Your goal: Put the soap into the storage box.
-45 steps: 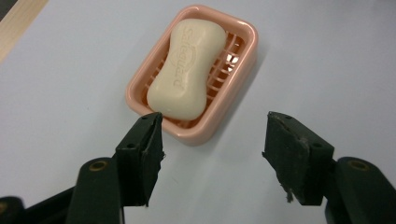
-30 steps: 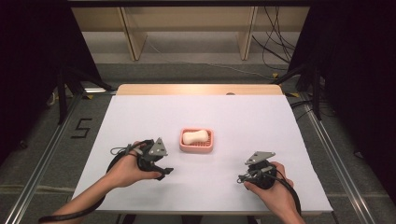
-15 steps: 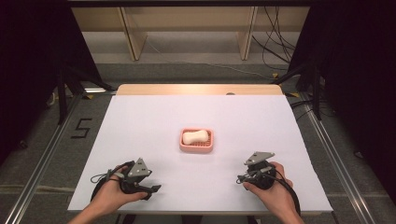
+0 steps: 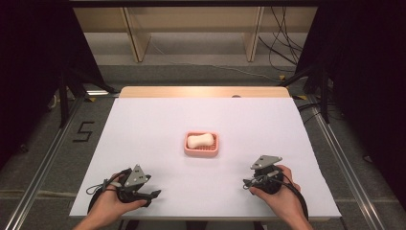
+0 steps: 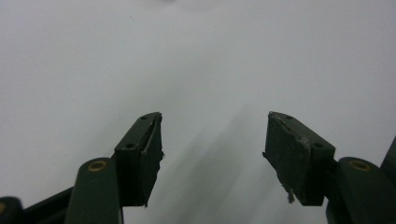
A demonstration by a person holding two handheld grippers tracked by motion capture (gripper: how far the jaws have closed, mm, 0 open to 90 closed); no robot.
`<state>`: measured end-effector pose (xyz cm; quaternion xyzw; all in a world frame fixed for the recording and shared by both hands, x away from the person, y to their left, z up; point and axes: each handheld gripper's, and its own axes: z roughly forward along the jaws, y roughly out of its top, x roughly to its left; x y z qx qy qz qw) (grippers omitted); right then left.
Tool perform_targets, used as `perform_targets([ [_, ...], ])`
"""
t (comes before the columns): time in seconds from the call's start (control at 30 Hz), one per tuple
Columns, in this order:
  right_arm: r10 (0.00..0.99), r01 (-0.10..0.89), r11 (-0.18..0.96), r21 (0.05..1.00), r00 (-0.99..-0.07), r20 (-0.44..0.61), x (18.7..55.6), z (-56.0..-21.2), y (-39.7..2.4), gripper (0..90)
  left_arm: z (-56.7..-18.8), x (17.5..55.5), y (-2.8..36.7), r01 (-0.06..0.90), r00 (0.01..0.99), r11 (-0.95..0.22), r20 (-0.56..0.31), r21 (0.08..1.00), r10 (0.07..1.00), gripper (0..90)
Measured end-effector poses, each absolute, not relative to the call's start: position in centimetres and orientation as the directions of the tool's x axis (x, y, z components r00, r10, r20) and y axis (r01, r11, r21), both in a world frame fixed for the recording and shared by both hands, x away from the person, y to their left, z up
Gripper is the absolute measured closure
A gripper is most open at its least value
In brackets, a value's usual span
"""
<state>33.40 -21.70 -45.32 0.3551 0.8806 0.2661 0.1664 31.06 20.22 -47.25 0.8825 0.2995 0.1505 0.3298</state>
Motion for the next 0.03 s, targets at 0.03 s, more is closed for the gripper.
perform_targets([
  [0.03,0.716,0.535,0.605,0.590,-0.690,-0.109,33.42,-45.27,-21.75,39.7,-47.26,31.05,20.20,0.431,0.772,-0.594,0.064,0.680,0.633,36.4],
])
